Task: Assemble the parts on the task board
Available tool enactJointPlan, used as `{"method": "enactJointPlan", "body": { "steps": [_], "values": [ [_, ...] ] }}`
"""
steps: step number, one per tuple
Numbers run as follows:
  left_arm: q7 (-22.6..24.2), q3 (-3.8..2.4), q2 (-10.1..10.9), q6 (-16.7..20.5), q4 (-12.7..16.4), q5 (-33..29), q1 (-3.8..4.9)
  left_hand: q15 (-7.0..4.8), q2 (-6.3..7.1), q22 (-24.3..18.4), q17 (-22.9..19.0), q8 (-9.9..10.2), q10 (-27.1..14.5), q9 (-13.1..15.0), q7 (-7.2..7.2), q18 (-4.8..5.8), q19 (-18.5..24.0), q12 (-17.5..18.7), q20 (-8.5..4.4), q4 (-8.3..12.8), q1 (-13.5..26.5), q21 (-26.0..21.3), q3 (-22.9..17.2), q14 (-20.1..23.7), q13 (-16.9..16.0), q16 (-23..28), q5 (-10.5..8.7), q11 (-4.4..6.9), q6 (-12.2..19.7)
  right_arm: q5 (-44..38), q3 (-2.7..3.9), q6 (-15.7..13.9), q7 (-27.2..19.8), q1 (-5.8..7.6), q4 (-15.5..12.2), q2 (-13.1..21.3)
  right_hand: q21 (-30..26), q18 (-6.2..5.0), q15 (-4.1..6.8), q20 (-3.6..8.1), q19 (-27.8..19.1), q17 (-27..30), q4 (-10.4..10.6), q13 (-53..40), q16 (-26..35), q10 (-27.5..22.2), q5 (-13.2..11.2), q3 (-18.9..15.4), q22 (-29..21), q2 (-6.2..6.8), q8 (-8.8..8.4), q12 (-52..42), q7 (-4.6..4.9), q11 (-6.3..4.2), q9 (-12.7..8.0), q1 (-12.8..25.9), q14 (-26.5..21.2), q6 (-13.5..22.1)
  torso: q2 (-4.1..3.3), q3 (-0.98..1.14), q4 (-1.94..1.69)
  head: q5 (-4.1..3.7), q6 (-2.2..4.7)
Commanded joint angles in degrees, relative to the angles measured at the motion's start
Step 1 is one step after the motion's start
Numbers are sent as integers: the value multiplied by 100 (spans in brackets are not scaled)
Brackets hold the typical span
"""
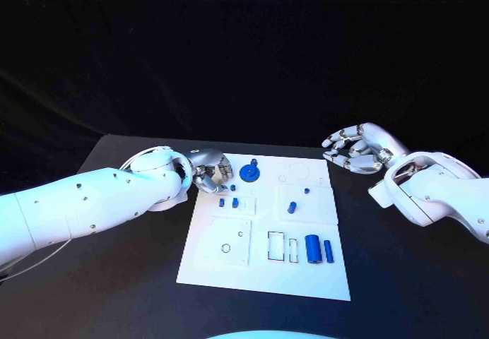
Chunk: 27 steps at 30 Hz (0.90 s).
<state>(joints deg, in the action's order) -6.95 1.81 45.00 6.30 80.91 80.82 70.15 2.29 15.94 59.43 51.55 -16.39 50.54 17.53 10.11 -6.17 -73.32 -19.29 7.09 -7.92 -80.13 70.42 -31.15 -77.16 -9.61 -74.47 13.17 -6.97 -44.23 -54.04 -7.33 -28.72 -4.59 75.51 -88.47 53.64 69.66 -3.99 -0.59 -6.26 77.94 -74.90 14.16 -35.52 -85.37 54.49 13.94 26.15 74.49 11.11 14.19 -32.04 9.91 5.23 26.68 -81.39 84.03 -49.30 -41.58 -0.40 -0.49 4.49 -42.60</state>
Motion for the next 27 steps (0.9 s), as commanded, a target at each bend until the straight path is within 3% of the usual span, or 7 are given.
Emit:
{"method": "enactJointPlan", "body": {
  "steps": [1, 3, 7, 11, 15, 19, 27],
  "values": [
    [508, -27, 88, 541, 49, -1079, 9, 4, -5, -131, -71, 14, -78, -5, 36, -89, 67, 28, 15, -47, 82, -100, 123, 31, 15, 30, -17, -14, 8, -924, -3, 900, 417, -8, 13, -34, -35, -96, -51, -60, -4, -283, -74, 644, 17, 182, -61, 198, -7, 149, -8, 720, 32, 26, -32, -23, 291, -61, 6, -1, -2, -48, 18],
    [683, -42, 167, 630, 76, -1613, 13, 43, -160, -953, -897, 23, -304, -27, 38, -240, 498, 28, 54, -153, -78, -746, 686, 443, 79, 469, 16, -40, 18, -1336, -6, 1060, 512, -16, 17, -58, -30, -91, -69, -83, 26, -287, -180, 1099, 20, 337, -90, 313, 12, 218, -27, 1188, 38, 54, -62, -15, 301, -146, 5, 0, -3, -57, 22],
    [1174, -58, 347, 725, 161, -2702, 19, 41, -254, -1037, -960, -59, -39, -17, 101, -248, 467, -186, 50, -302, -116, -829, 833, 415, 50, 454, 11, -55, -177, -2309, -11, 1253, 740, -52, -7, -116, 73, -68, -59, -78, 104, -302, -311, 1430, 13, 493, -149, 378, 106, 271, -63, 1488, -5, 47, -100, 5, 310, -228, 1, 6, 0, -155, 51],
    [1824, -62, 549, 1197, 345, -3924, 20, 29, -315, -2057, -1899, -108, 193, -41, 81, -431, 1049, -392, 47, -393, -287, -1690, 721, 1011, 44, 1015, 19, -26, -317, -3195, -21, 1351, 988, -104, -44, -194, 130, -53, -53, -72, 144, -320, -344, 1588, 5, 559, -214, 389, 159, 303, -79, 1621, -29, 36, -118, 52, 318, -274, -5, 2, -3, -206, 58],
    [2500, -56, 720, 1542, 581, -5378, 17, -13, -292, -2259, -1982, -125, 358, -55, 48, -451, 1106, -572, 7, -467, -300, -1896, 641, 1080, -1, 1093, 25, 21, -352, -3872, -30, 1398, 1234, -166, -61, -277, 162, -44, -60, -70, 168, -342, -336, 1680, -5, 579, -250, 366, 189, 356, -101, 1701, -30, 41, -135, 119, 326, -279, 0, -1, -22, -286, 67],
    [2915, -50, 810, 1493, 742, -6400, 13, -3, -306, -2331, -2045, -131, 294, -68, 59, -444, 1155, -613, 8, -475, -359, -2012, 557, 1209, 1, 1175, 27, 8, -347, -4217, -35, 1363, 1382, -231, -53, -365, 180, -37, -80, -81, 184, -358, -323, 1796, -12, 569, -260, 335, 211, 420, -154, 1811, 7, 73, -168, 195, 333, -247, -2, -11, 0, -318, 77],
    [3177, -38, 867, 1362, 900, -7142, 10, 2, -342, -2370, -2079, -149, 259, -71, 67, -445, 1176, -650, 10, -446, -433, -2076, 473, 1283, 2, 1202, 37, 1, -360, -4483, -38, 1335, 1475, -319, -21, -535, 253, -19, -91, -96, 230, -409, -348, 1859, -35, 598, -228, 356, 270, 410, -172, 1854, 31, 88, -182, 175, 346, -259, -1, -4, -11, -321, 67]
  ]
}}
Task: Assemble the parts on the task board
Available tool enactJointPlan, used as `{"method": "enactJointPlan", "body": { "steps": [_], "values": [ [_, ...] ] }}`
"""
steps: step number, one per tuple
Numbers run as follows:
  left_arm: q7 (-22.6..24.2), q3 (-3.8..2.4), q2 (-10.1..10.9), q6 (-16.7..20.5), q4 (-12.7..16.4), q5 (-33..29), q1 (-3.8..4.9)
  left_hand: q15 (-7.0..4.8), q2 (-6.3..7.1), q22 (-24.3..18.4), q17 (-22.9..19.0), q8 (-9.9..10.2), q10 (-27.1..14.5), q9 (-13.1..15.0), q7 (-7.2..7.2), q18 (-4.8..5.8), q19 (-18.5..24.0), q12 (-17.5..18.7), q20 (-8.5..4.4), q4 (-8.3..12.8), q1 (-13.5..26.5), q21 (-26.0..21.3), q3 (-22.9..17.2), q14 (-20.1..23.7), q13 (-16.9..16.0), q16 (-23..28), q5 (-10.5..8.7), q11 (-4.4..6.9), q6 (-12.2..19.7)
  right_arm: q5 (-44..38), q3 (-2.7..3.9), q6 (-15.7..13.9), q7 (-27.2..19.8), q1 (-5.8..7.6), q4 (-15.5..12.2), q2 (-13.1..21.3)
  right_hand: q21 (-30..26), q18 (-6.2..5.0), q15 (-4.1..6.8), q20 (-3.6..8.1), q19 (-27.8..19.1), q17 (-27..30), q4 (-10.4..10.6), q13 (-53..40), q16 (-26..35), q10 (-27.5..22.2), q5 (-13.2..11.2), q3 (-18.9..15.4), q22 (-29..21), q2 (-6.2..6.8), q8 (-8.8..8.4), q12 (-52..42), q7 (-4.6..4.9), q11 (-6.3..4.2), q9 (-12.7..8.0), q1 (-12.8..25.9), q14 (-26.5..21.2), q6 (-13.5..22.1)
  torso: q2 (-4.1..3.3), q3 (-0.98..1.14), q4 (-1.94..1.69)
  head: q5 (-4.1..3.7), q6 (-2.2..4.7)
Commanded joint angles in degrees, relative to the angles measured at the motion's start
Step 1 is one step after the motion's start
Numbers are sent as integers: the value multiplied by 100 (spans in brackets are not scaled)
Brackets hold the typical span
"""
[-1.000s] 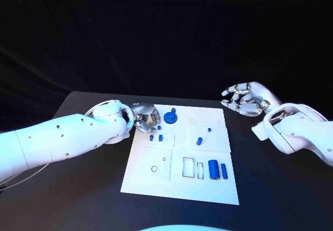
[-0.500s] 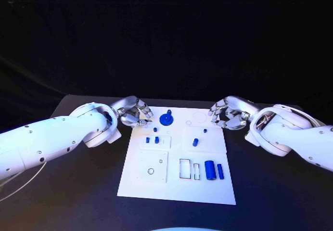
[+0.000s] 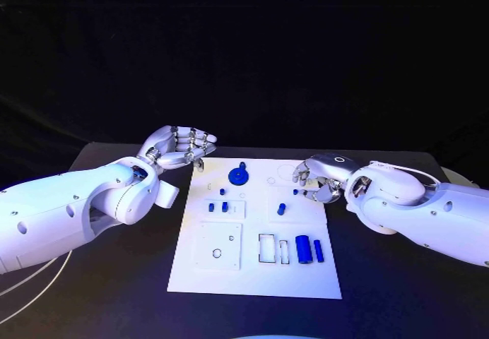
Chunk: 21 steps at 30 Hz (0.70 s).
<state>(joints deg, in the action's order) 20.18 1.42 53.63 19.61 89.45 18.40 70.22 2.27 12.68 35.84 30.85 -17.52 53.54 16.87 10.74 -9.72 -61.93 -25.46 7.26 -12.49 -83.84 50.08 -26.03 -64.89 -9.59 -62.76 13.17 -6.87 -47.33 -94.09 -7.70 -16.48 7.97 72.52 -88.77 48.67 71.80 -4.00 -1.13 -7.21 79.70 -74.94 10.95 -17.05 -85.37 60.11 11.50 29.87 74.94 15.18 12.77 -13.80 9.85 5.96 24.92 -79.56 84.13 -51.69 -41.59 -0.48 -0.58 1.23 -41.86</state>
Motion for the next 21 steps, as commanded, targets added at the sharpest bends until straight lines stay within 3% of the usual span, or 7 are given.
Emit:
{"method": "enactJointPlan", "body": {
  "steps": [1, 6, 21],
  "values": [
    [474, 2, 7, 25, 55, -948, 2, 4, -16, -11, -9, -36, -41, -5, 3, -90, 36, -33, -7, 11, -63, -42, -39, 56, 0, 31, 37, -9, -49, -504, -1, 119, 226, -28, 18, -59, 50, -17, -37, -3, 61, -414, -38, 25, -40, 53, 24, -3, 233, -6, -28, 34, 35, 13, -7, -22, 339, -32, -3, 6, 0, 8, -7],
    [496, 5, 19, 12, 85, -1098, 2, 5, -19, -14, -12, -40, -42, -5, 5, -90, 37, -38, -7, 14, -68, -48, -47, 62, 0, 32, 36, -10, -53, -573, -4, 173, 245, -72, 70, -137, 88, -11, -28, -3, 87, -422, -88, 104, -47, 147, -125, 88, 270, -51, -26, 68, 20, -2, -19, -69, 343, -100, -8, 1, 0, 15, -16],
    [483, 7, 42, -16, 106, -1196, 2, 5, -17, -20, -17, -44, -40, -5, 9, -90, 36, -50, -7, 21, -76, -56, -55, 71, -2, 33, 33, -11, -57, -614, -10, 249, 255, -198, 349, -370, 283, 31, 20, 34, 199, -444, -233, 235, -63, 367, -91, 306, 428, -153, 25, 120, -40, -61, -20, -139, 352, -320, -10, 14, 9, 57, -55]
  ]
}}
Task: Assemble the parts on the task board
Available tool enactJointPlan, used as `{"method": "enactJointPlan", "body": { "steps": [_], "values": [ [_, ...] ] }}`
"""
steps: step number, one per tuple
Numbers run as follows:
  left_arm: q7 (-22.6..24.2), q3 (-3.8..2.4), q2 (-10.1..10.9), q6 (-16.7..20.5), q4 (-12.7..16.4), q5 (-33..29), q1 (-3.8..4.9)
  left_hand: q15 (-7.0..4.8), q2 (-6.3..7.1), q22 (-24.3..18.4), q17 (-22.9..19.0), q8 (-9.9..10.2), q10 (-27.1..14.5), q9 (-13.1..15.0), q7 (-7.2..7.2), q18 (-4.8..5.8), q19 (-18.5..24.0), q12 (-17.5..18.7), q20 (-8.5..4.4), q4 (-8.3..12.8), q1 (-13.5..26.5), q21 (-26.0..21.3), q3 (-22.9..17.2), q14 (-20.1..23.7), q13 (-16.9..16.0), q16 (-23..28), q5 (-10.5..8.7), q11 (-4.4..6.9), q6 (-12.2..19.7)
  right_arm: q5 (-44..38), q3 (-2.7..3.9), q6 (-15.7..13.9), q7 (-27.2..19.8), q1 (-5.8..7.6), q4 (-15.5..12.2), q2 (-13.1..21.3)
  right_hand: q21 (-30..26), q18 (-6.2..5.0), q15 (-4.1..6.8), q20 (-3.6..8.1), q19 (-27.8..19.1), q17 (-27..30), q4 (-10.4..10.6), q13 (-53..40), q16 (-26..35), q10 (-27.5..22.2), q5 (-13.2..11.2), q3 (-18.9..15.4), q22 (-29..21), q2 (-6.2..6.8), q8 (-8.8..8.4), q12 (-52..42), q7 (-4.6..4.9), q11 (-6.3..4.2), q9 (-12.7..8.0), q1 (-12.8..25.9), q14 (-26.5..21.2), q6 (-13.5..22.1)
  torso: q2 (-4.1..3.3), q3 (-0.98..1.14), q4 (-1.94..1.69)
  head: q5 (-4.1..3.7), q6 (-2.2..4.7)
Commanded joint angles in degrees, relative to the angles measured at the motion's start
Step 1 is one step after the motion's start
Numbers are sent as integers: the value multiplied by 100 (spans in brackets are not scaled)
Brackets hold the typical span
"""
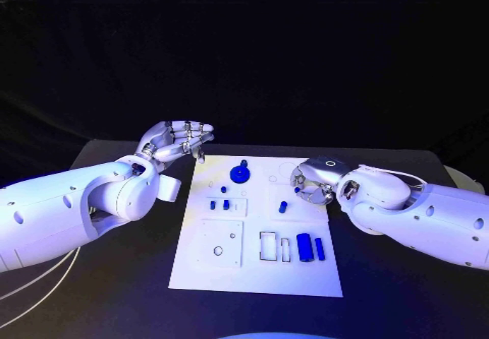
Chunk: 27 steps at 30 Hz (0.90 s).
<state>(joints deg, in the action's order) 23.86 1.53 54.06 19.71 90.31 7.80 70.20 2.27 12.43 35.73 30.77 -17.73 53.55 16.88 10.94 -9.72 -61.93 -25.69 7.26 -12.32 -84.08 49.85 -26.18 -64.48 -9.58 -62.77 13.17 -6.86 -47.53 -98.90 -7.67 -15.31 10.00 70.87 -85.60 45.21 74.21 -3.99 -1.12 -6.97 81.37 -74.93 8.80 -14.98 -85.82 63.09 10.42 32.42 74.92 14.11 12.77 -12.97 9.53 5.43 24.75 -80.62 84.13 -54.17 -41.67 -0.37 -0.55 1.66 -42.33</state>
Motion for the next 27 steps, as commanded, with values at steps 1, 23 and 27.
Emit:
{"method": "enactJointPlan", "body": {
  "steps": [1, 23, 27],
  "values": [
    [113, -3, 0, -28, 21, -140, 4, 5, 12, -11, -12, -22, -46, -7, -9, -91, 36, -30, -8, 8, -56, -37, -41, 34, -3, 33, 31, -13, -33, -133, -13, 131, 49, -38, 38, -29, 64, 36, 25, 15, 44, -447, -33, 32, -19, 89, 19, 66, 447, -59, 30, 37, -15, -15, -1, -42, 352, -90, -3, 2, 2, 16, -12],
    [31, -3, 33, -25, 19, -160, 4, 18, 35, -31, -32, -8, -118, -21, 17, -89, 26, -44, -2, 49, -95, -62, -75, 61, 6, 25, 24, -36, 19, -449, -19, 153, 244, -112, -40, -75, 371, 103, 193, 169, 205, -539, -494, -11, -63, 623, -17, 256, 694, -373, 272, -23, -194, -210, 112, -183, 383, -611, 6, 1, 9, -4, -65],
    [6, -3, 36, -35, 23, -160, 4, 30, 48, -39, -43, 3, -161, -30, 33, -86, 31, -48, 5, 60, -97, -76, -82, 86, 11, 25, 23, -51, 53, -476, -19, 23, 276, -119, -91, -67, 372, 105, 187, 170, 203, -535, -470, -1, -63, 616, -169, 200, 702, -361, 266, 44, -205, -214, 119, -35, 384, -606, 4, -1, 6, -5, -66]
  ]
}}
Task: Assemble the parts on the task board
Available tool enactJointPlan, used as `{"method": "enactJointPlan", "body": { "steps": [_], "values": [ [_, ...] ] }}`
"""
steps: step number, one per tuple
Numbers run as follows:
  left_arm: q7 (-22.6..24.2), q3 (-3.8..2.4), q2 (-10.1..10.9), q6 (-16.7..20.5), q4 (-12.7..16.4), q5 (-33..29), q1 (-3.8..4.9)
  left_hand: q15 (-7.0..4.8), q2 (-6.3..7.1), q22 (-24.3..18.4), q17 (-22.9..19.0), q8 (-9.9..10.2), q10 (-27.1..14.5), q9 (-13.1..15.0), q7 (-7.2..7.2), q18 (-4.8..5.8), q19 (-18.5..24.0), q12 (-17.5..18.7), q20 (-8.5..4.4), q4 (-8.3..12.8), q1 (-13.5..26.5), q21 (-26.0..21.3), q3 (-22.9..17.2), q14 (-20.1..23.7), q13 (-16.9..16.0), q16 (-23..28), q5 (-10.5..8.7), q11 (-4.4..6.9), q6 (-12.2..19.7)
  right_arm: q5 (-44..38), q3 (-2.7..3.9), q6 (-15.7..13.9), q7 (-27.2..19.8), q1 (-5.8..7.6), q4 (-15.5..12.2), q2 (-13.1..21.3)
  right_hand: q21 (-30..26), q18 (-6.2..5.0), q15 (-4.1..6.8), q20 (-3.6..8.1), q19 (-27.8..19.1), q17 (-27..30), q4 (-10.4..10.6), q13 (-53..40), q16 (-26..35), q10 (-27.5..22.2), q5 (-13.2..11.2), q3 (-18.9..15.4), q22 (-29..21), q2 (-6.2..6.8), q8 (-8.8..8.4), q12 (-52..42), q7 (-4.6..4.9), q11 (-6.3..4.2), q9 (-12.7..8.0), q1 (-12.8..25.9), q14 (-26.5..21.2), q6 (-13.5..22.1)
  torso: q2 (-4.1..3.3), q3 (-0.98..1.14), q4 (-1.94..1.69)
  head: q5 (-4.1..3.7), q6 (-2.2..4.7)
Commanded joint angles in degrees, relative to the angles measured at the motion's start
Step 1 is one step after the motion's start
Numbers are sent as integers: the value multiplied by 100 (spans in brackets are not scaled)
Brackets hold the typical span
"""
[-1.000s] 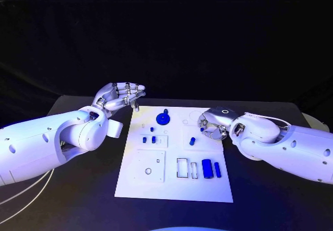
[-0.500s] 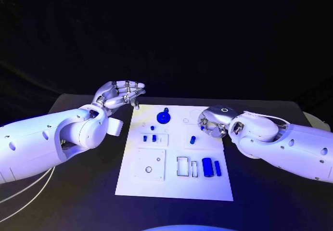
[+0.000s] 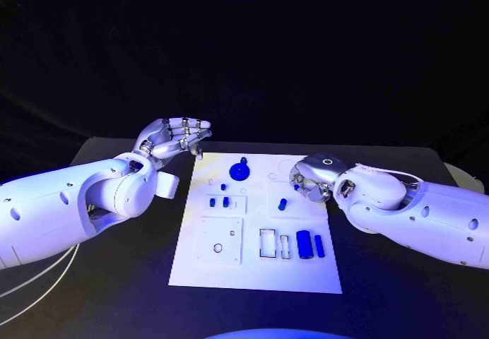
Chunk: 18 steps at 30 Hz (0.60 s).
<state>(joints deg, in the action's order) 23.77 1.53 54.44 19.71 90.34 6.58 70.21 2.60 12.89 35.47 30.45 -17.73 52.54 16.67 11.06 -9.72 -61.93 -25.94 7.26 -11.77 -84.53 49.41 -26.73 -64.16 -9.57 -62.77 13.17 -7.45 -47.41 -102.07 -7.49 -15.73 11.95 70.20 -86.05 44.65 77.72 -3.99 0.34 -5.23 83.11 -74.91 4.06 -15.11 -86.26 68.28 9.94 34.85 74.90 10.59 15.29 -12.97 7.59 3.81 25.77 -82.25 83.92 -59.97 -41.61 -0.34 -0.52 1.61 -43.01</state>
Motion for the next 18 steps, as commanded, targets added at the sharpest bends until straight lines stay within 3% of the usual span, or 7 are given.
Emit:
{"method": "enactJointPlan", "body": {
  "steps": [1, 5, 18],
  "values": [
    [10, -3, -2, -36, 20, -39, 4, -3, 3, -12, -11, 3, -61, -9, 21, -86, 31, -23, 5, 5, -52, -32, -27, 54, 10, 26, 22, 8, 41, -162, -36, 38, 84, -53, -55, -9, 18, 104, 43, -5, 27, -533, 37, 15, -18, 107, -270, -74, 706, -4, 11, 68, -27, -59, 19, 207, 404, -25, -2, -3, 0, -2, 3],
    [-13, -3, -1, -48, 18, -39, 4, 4, 5, -18, -20, 8, -88, -15, 30, -86, 35, -31, 10, 22, -66, -42, -40, 74, 12, 25, 23, -1, 63, -157, -36, -101, 99, -56, -98, 5, 20, 105, 55, 1, 29, -530, 113, 21, -18, 146, -516, -111, 715, 10, -4, 119, -49, -62, 14, 350, 404, -22, 1, -6, -7, -1, 3],
    [-64, -3, -9, -76, -10, -39, 4, 20, 8, -32, -46, 12, -159, -23, 50, -86, 54, -48, 23, 51, -83, -68, -64, 131, 18, 39, 23, -22, 101, -127, -16, -562, 236, -48, -228, 120, 64, 117, 62, 7, 57, -545, 191, 22, -24, 191, -549, -122, 751, 25, -14, 158, -63, -69, 10, 462, 409, -28, 7, -6, -2, -9, 26]
  ]
}}
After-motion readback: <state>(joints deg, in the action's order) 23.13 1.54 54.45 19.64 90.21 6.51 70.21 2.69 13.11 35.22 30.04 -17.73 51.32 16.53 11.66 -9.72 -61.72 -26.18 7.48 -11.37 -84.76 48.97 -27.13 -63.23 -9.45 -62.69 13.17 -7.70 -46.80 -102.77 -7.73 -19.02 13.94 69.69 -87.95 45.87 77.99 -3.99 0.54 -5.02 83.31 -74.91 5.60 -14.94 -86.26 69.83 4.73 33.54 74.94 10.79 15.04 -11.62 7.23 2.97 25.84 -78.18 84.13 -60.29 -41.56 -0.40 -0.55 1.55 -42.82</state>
